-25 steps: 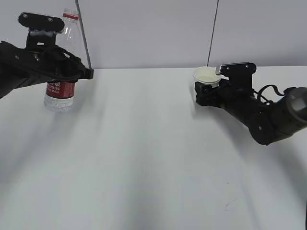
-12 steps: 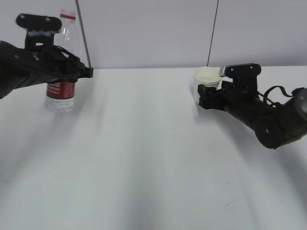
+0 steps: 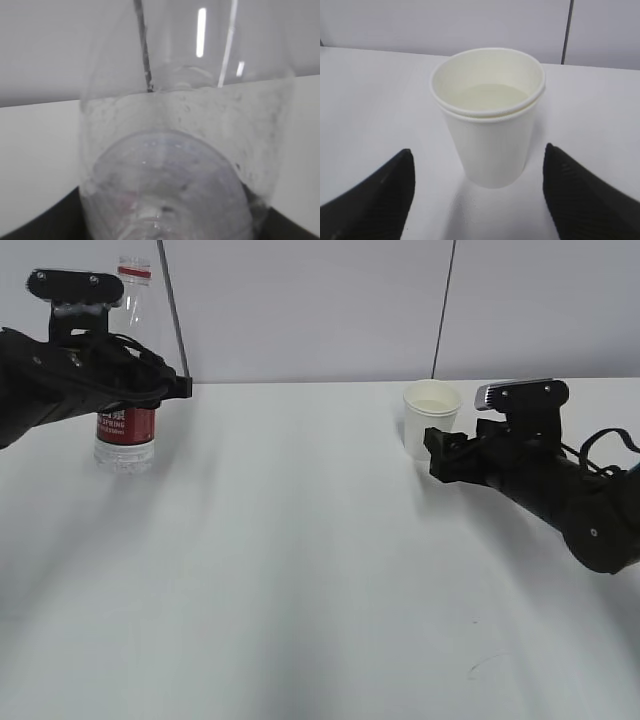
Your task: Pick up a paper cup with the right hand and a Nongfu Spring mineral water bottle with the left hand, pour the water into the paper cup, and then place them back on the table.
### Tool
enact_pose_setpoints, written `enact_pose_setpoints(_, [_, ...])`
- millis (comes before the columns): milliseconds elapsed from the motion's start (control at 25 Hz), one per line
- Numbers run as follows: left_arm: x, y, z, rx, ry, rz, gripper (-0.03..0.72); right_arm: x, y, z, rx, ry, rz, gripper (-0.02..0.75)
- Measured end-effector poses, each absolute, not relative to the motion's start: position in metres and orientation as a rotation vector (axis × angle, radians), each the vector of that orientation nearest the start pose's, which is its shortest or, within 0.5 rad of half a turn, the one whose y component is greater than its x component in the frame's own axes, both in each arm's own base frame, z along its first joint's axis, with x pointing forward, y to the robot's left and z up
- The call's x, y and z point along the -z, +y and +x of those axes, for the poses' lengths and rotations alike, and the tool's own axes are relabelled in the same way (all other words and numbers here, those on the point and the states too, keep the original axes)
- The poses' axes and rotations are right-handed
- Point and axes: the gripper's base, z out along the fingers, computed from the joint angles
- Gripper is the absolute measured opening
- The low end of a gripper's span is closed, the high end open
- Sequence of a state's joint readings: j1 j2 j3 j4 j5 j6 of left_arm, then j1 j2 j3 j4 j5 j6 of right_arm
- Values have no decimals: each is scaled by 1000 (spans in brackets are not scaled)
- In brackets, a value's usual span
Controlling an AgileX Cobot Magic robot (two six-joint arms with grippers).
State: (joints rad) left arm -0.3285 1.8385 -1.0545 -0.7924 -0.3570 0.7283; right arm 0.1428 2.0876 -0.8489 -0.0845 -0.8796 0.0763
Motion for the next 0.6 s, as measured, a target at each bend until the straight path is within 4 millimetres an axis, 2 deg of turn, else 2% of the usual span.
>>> enact_pose_setpoints(360, [-184,-104,391,-55,1980,51,386,-136,58,358,-178,1790,-157,592])
enact_pose_setpoints(600, [-176,-103,396,-46,1941,-4,386,-142,58,358,-178,1773,-157,592])
